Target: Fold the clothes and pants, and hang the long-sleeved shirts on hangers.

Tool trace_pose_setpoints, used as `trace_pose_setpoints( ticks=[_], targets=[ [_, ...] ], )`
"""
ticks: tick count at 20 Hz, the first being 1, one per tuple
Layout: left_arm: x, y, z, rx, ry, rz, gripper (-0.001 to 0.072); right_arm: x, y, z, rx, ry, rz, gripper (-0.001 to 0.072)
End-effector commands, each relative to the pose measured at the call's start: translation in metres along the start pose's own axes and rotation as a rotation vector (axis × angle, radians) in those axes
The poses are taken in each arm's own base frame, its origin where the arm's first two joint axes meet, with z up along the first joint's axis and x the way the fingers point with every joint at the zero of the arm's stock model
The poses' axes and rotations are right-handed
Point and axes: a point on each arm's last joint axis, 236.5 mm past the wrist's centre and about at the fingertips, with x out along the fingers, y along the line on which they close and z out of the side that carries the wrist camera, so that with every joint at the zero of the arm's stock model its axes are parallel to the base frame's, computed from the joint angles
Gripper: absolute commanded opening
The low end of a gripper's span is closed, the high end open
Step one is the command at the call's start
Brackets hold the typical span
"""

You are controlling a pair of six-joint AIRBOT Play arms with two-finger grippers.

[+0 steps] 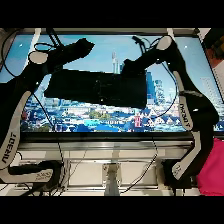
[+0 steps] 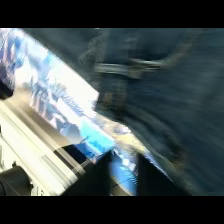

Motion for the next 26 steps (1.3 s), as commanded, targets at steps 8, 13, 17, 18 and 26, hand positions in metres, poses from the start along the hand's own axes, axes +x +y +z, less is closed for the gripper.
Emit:
trace_pose_setpoints(
  ticks=[8,13,17,18,26],
  targets=[
    [-0.003,-0.009,-0.018,0.004,0.081,-0.042,0.0026,-0.053,-0.165,-0.052,0.538,-0.115,0.346,0.0373],
    [-0.003,-0.009,-0.018,0.007,0.081,-0.042,0.0027,0.005,-0.184,-0.099,0.584,-0.013,0.258,0.0688],
    [-0.003,-0.009,-0.018,0.008,0.082,-0.042,0.0027,0.030,-0.164,-0.102,0.525,0.045,0.227,0.0687],
    [-0.003,-0.009,-0.018,0.007,0.082,-0.042,0.0027,0.039,-0.160,-0.107,0.500,0.071,0.199,0.0683],
    [0.008,0.034,-0.084,0.007,0.304,0.114,0.0012,0.017,-0.136,-0.132,0.442,0.188,0.146,0.0039]
  ],
)
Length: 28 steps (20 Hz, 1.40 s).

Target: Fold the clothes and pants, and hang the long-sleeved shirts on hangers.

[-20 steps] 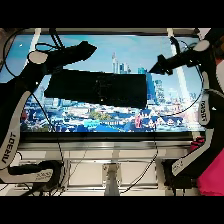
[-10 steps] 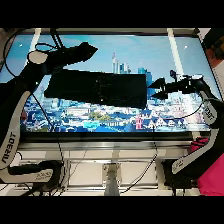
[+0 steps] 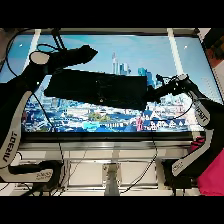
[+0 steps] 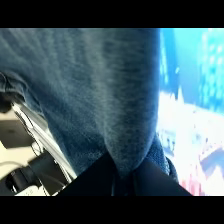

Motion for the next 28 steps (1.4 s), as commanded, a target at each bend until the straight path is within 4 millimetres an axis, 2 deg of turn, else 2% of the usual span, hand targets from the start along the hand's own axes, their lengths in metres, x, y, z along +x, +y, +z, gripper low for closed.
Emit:
trace_pose_setpoints(
  ticks=[1,3,4,6,8,9,11,13,15,16,18,19,20,22,23,25,28],
  targets=[
    [0.017,0.037,-0.058,-0.037,0.195,0.148,0.0012,-0.037,0.001,-0.012,0.001,-0.026,-0.049,0.0039],
    [0.032,0.050,-0.104,-0.044,0.327,0.219,0.0012,-0.086,-0.002,-0.016,0.022,-0.114,-0.065,0.0040],
    [0.041,0.050,-0.127,-0.047,0.387,0.228,0.0012,-0.107,0.000,-0.021,0.023,-0.150,-0.058,0.0040],
    [0.064,0.039,-0.174,-0.032,0.483,0.211,0.0012,-0.151,0.003,-0.031,0.023,-0.245,-0.056,0.0040],
    [0.085,0.029,-0.218,-0.043,0.555,0.206,0.0012,-0.185,0.009,-0.040,0.013,-0.337,-0.068,0.0039],
    [0.096,0.023,-0.239,-0.043,0.581,0.203,0.0012,-0.195,0.014,-0.045,0.002,-0.363,-0.072,0.0038],
    [0.113,0.013,-0.279,-0.030,0.623,0.198,0.0012,-0.202,0.030,-0.056,-0.043,-0.375,-0.066,0.0038],
    [0.126,0.008,-0.313,-0.041,0.653,0.207,0.0012,-0.204,0.058,-0.059,-0.095,-0.393,-0.012,0.0038],
    [0.135,0.007,-0.334,-0.037,0.664,0.208,0.0012,-0.212,0.092,-0.062,-0.164,-0.420,0.058,0.0038],
    [0.138,0.005,-0.337,-0.051,0.658,0.203,0.0012,-0.218,0.105,-0.062,-0.198,-0.437,0.065,0.0038],
    [0.137,0.000,-0.328,-0.056,0.641,0.193,0.0012,-0.230,0.122,-0.063,-0.255,-0.474,0.043,0.0038],
    [0.133,-0.004,-0.315,-0.047,0.624,0.186,0.0012,-0.237,0.129,-0.061,-0.275,-0.494,0.033,0.0038],
    [0.126,-0.012,-0.292,-0.043,0.592,0.172,0.0012,-0.241,0.135,-0.057,-0.288,-0.517,0.029,0.0037],
    [0.104,-0.024,-0.230,0.008,0.486,0.156,0.0011,-0.238,0.148,-0.054,-0.326,-0.525,0.020,0.0037],
    [0.088,-0.026,-0.200,0.045,0.442,0.164,0.0011,-0.230,0.156,-0.053,-0.347,-0.512,0.022,0.0037],
    [0.051,-0.016,-0.156,0.100,0.401,0.209,0.0011,-0.196,0.172,-0.055,-0.390,-0.431,0.008,0.0036],
    [-0.002,0.002,-0.090,0.105,0.293,0.269,0.0012,-0.121,0.197,-0.059,-0.463,-0.279,-0.022,0.0036]
  ],
)
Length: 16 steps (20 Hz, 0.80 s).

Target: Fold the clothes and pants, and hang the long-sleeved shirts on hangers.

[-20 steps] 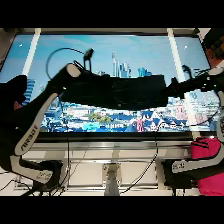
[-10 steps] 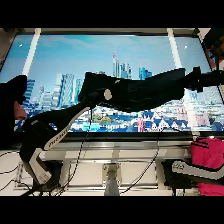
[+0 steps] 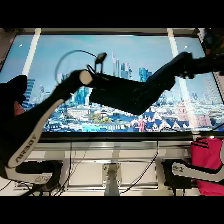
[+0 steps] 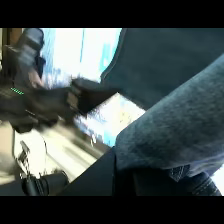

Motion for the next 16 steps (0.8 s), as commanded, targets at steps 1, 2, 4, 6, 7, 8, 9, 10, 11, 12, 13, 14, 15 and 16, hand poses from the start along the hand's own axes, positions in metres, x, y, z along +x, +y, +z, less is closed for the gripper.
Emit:
trace_pose_setpoints(
  ticks=[1,2,4,6,7,8,9,10,11,12,13,14,15,16],
  targets=[
    [-0.082,0.038,0.046,0.012,-0.130,0.083,0.0012,0.079,0.036,-0.020,-0.087,0.139,0.012,0.0036],
    [-0.105,0.049,0.059,0.009,-0.180,0.099,0.0012,0.112,0.050,-0.026,-0.108,0.166,0.025,0.0036],
    [-0.140,0.064,0.073,-0.010,-0.245,0.126,0.0012,0.182,0.074,-0.037,-0.148,0.181,0.051,0.0036],
    [-0.160,0.072,0.075,-0.011,-0.260,0.145,0.0012,0.255,0.097,-0.044,-0.167,0.154,0.082,0.0036],
    [-0.166,0.075,0.076,-0.017,-0.263,0.150,0.0013,0.288,0.111,-0.046,-0.175,0.133,0.103,0.0039],
    [-0.168,0.079,0.077,-0.021,-0.268,0.156,0.0013,0.318,0.124,-0.046,-0.193,0.101,0.119,0.0058],
    [-0.170,0.083,0.078,-0.028,-0.273,0.162,0.0013,0.342,0.136,-0.046,-0.217,0.076,0.131,0.0266],
    [-0.173,0.087,0.079,-0.035,-0.278,0.168,0.0013,0.353,0.147,-0.048,-0.224,0.078,0.146,0.0509],
    [-0.176,0.090,0.081,-0.035,-0.285,0.174,0.0013,0.355,0.151,-0.048,-0.227,0.092,0.143,0.0525],
    [-0.181,0.093,0.082,-0.016,-0.292,0.182,0.0014,0.349,0.148,-0.047,-0.233,0.111,0.114,0.0507],
    [-0.187,0.092,0.084,-0.012,-0.305,0.179,0.0014,0.337,0.135,-0.045,-0.237,0.149,0.059,0.0501],
    [-0.192,0.089,0.086,-0.010,-0.317,0.175,0.0014,0.322,0.118,-0.043,-0.245,0.199,-0.002,0.0486],
    [-0.198,0.085,0.086,0.012,-0.327,0.175,0.0015,0.301,0.094,-0.039,-0.242,0.256,-0.081,0.0481],
    [-0.202,0.081,0.086,0.032,-0.331,0.174,0.0015,0.278,0.067,-0.034,-0.242,0.305,-0.160,0.0436]
  ],
)
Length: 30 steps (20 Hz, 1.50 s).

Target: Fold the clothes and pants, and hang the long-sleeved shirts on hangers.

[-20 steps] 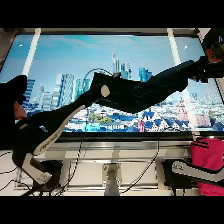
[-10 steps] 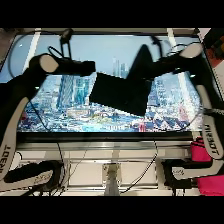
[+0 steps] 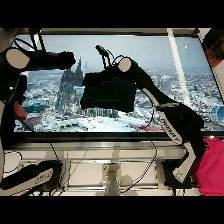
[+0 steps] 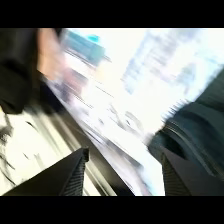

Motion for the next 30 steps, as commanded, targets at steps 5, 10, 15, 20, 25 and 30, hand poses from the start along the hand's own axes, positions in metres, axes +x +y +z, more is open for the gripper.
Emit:
trace_pose_setpoints(
  ticks=[5,10,15,20,25,30],
  targets=[
    [-0.044,-0.018,0.010,0.063,-0.054,-0.021,0.0027,-0.152,-0.157,-0.077,0.241,0.427,-0.345,0.0672],
    [-0.083,-0.036,0.022,0.096,-0.136,-0.039,0.0028,-0.169,-0.225,-0.076,0.510,0.279,-0.278,0.0692],
    [-0.105,-0.047,0.027,0.114,-0.182,-0.050,0.0028,-0.157,-0.219,-0.058,0.582,0.196,0.078,0.0680],
    [-0.108,-0.047,0.028,0.116,-0.186,-0.050,0.0028,-0.121,-0.233,-0.073,0.614,0.261,0.182,0.0682],
    [-0.108,-0.048,0.028,0.115,-0.186,-0.051,0.0028,-0.103,-0.251,-0.088,0.665,0.301,0.191,0.0682],
    [-0.108,-0.047,0.028,0.115,-0.186,-0.050,0.0028,-0.072,-0.234,-0.094,0.650,0.351,0.249,0.0682]
  ],
)
